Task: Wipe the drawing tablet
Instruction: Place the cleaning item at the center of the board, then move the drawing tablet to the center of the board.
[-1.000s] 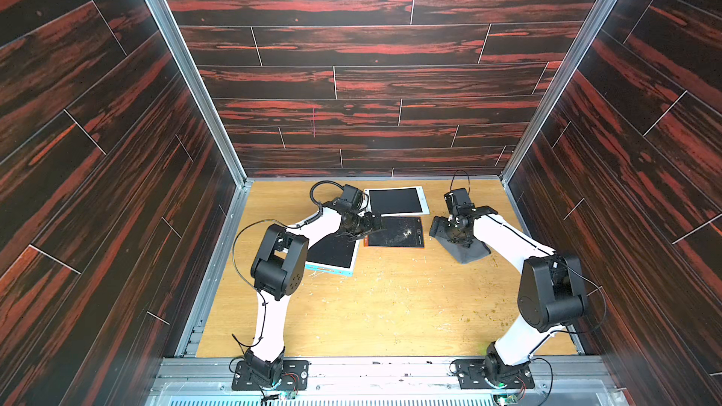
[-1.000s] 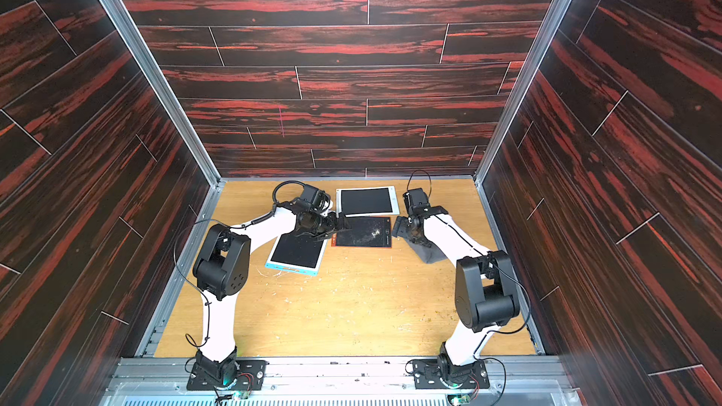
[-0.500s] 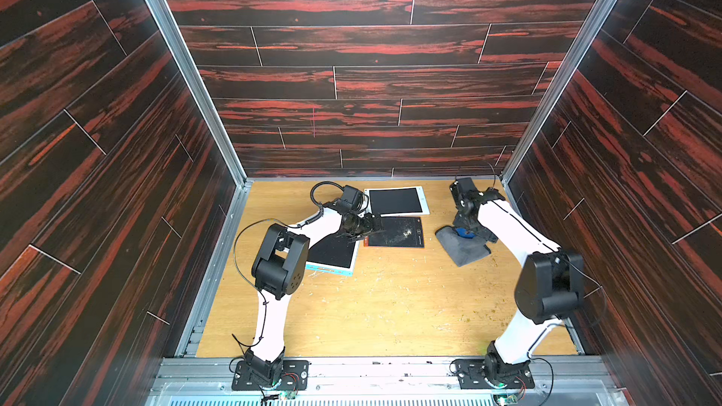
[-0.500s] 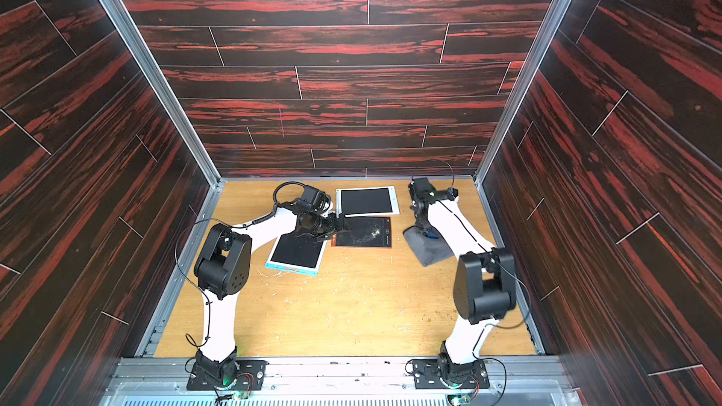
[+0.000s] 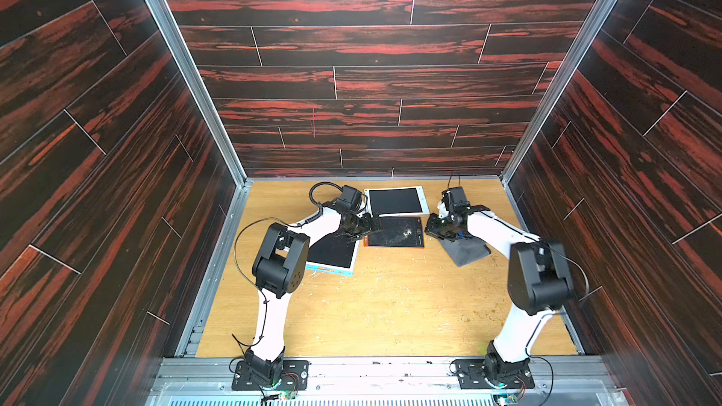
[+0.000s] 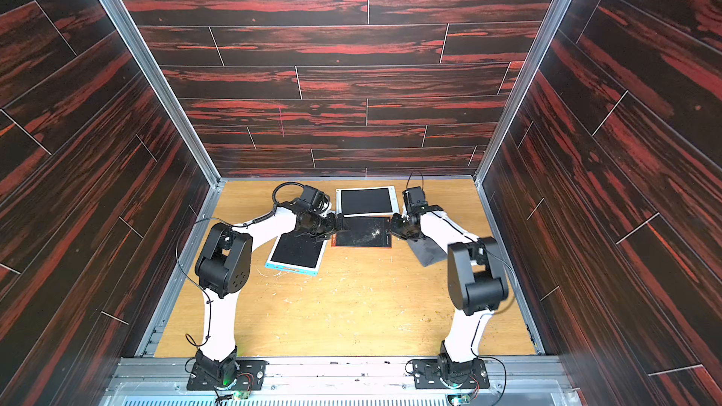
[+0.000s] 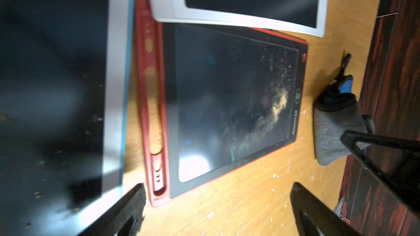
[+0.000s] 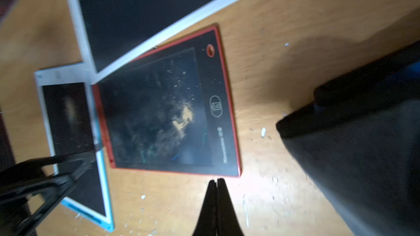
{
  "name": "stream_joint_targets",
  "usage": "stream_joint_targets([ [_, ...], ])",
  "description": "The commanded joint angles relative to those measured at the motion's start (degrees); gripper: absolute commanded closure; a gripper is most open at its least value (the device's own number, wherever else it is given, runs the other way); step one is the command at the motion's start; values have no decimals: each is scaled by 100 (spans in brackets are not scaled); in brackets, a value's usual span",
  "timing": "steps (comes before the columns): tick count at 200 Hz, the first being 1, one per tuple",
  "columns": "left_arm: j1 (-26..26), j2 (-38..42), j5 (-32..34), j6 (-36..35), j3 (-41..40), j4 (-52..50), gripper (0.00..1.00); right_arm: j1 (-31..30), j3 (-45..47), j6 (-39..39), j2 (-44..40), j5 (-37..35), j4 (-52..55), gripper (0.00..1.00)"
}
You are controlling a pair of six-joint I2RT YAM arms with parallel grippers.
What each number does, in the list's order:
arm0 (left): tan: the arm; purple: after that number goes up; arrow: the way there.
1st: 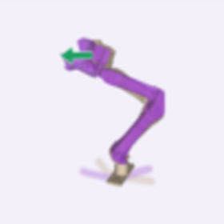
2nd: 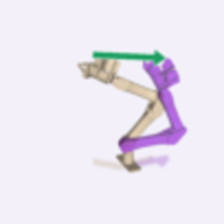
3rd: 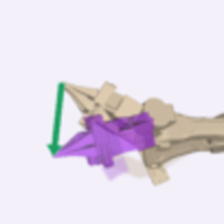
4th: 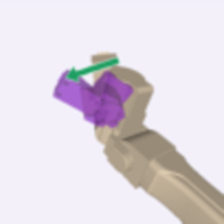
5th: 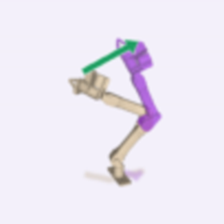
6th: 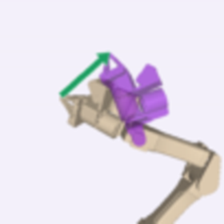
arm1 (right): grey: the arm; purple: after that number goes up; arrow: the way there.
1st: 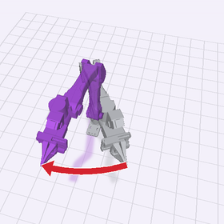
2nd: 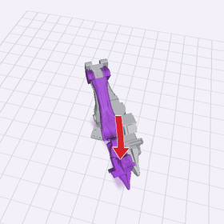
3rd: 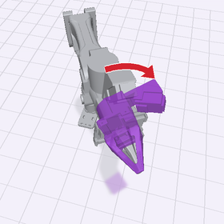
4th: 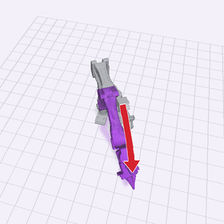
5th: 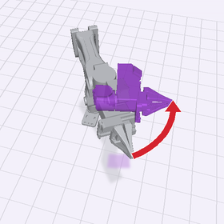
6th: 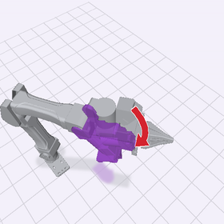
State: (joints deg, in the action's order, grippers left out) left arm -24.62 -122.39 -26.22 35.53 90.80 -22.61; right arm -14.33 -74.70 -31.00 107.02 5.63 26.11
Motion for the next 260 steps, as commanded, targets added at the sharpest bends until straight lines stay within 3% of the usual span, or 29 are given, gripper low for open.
stream_joint_targets([
  [1,36,-115,162,-103,207,-194,0,8,-267,-25,267,-160,12,100],
  [53,30,-414,598,-245,543,-535,0,6,-492,-123,815,-149,-44,99],
  [62,23,-464,670,-286,616,-628,0,2,-531,-103,882,-72,-58,91],
  [80,-6,-578,686,-314,712,-703,0,6,-517,-105,965,-23,-99,51],
  [95,-25,-662,633,-301,761,-713,0,3,-452,-108,969,-27,-165,42],
  [140,-51,-735,612,-272,753,-653,0,9,-326,-88,1161,554,-409,41],
  [174,-60,-742,240,-49,549,-236,0,-1,-115,-246,1164,1148,-694,42],
  [206,-79,-669,-77,94,271,89,0,-13,200,-256,1025,1351,-834,42],
  [260,-201,-165,-9,100,-681,368,0,-101,745,-290,699,1380,-924,42],
])
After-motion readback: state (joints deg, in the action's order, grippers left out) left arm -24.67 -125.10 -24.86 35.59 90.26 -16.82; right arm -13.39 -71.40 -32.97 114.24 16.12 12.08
